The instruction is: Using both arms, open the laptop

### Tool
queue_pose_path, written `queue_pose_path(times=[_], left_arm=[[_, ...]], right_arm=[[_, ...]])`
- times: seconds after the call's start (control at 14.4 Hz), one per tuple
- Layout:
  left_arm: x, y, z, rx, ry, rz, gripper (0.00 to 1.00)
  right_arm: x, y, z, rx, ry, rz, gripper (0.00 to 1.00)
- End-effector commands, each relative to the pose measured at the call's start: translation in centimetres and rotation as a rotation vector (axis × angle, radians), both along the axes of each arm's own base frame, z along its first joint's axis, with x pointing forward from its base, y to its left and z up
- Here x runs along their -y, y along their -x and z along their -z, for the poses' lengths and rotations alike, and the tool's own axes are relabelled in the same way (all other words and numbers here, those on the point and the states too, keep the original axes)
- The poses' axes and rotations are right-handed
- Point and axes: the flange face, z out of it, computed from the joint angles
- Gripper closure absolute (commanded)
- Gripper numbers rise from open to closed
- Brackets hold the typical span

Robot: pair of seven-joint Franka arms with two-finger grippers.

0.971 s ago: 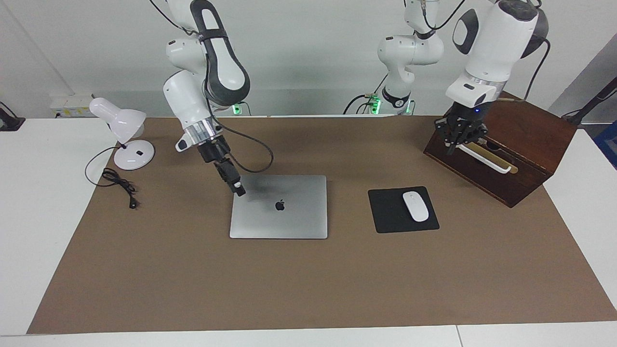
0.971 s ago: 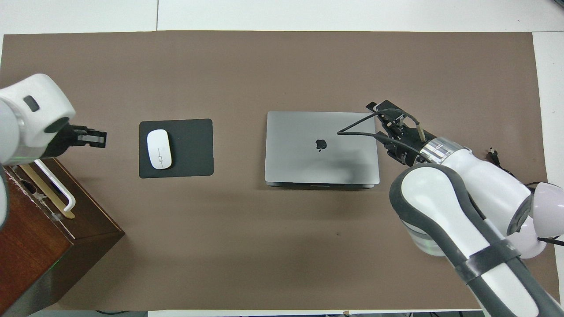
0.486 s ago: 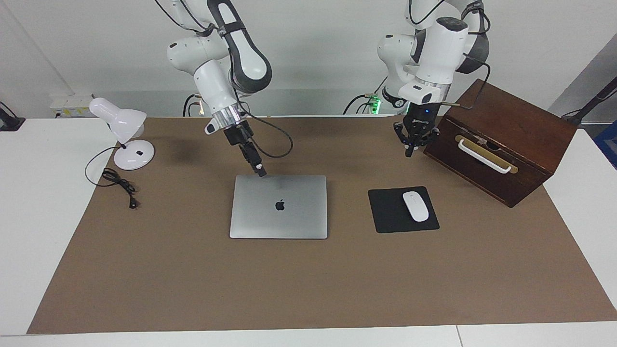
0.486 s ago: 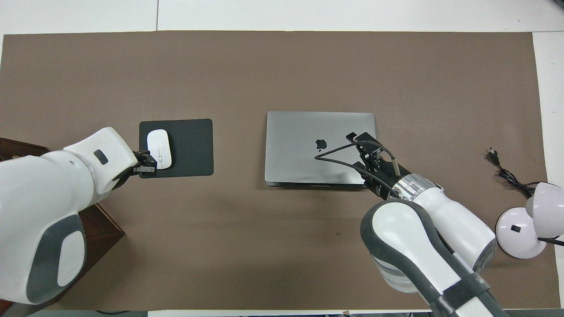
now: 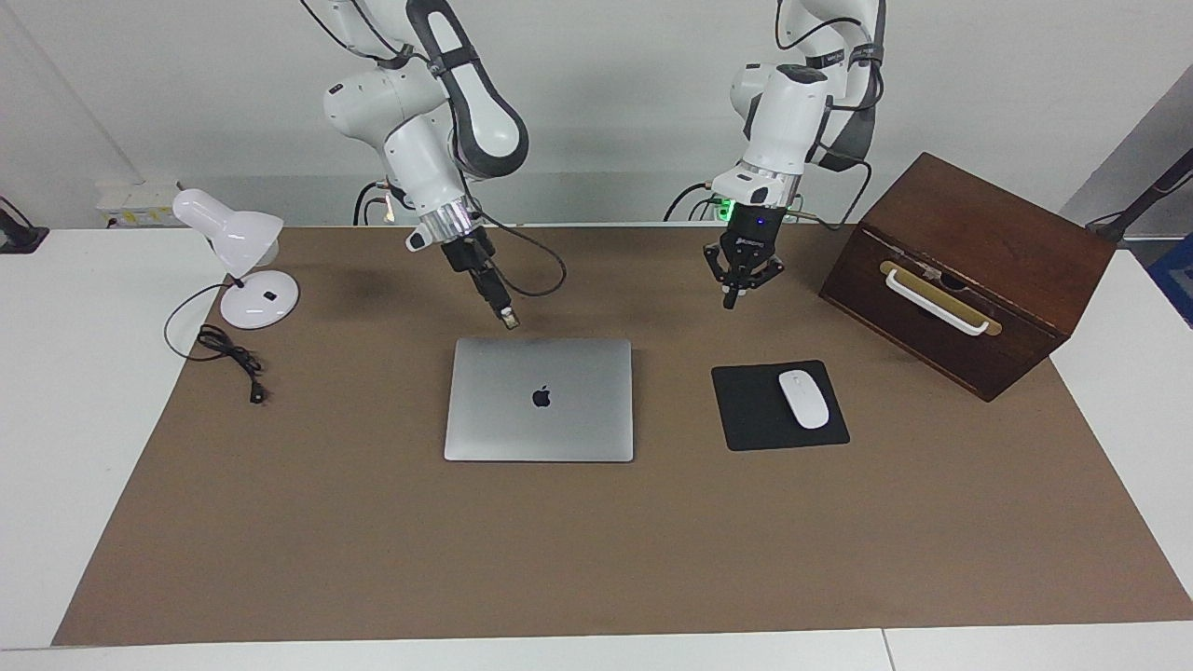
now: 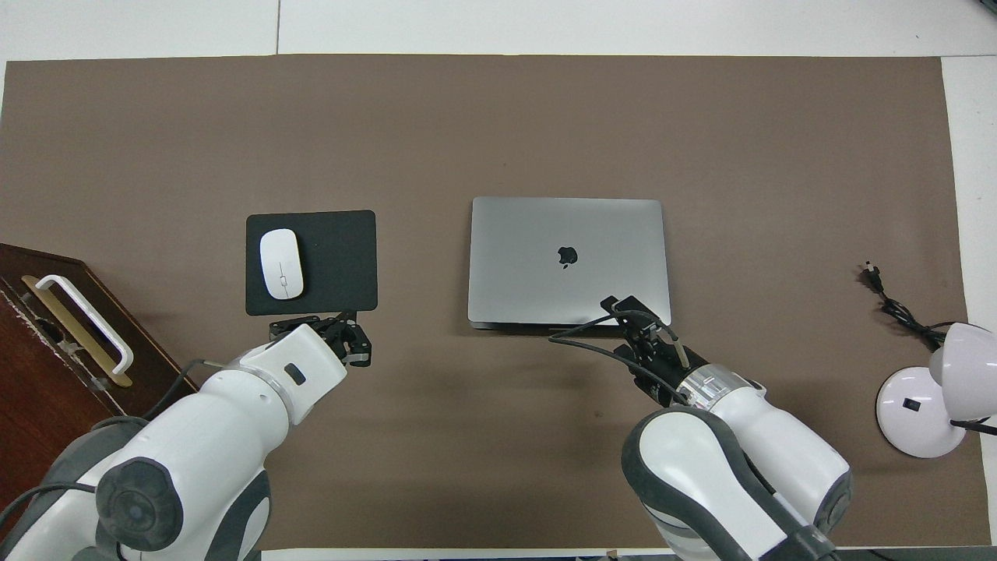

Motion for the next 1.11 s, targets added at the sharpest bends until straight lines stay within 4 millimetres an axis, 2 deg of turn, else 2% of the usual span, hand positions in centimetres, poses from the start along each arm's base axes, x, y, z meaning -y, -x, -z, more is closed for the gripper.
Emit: queue_pose_path(times=[0.0,0.28,0.56,0.69,0.97,1.04], left_arm=[[1.2,0.7,3.2,0.036,0.038,0.017,1.0],[3.4,0.5,6.9,0.119,0.081,0.06,1.0],[4.5,0.9,7.9,0.16,0.105,0.086,1.0],[6.0,2.3,9.0,0.166,0.111,0.129,1.0],[7.0,3.7,11.5,0.19,0.13,0.165,1.0],[7.4,4.0,11.6,0.188,0.13,0.174,1.0]], right_arm=[[0.1,0.2,0.9,-0.017,0.007,0.007,0.0],[0.1,0.1,1.9,-0.034,0.019,-0.001,0.0],[0.0,-0.8,2.5,-0.034,0.035,-0.007,0.0],[-0.2,-1.5,2.9,-0.032,0.046,-0.015,0.0],[0.0,-1.9,3.0,-0.027,0.052,-0.015,0.0],[0.1,-2.3,2.8,-0.023,0.05,-0.011,0.0]])
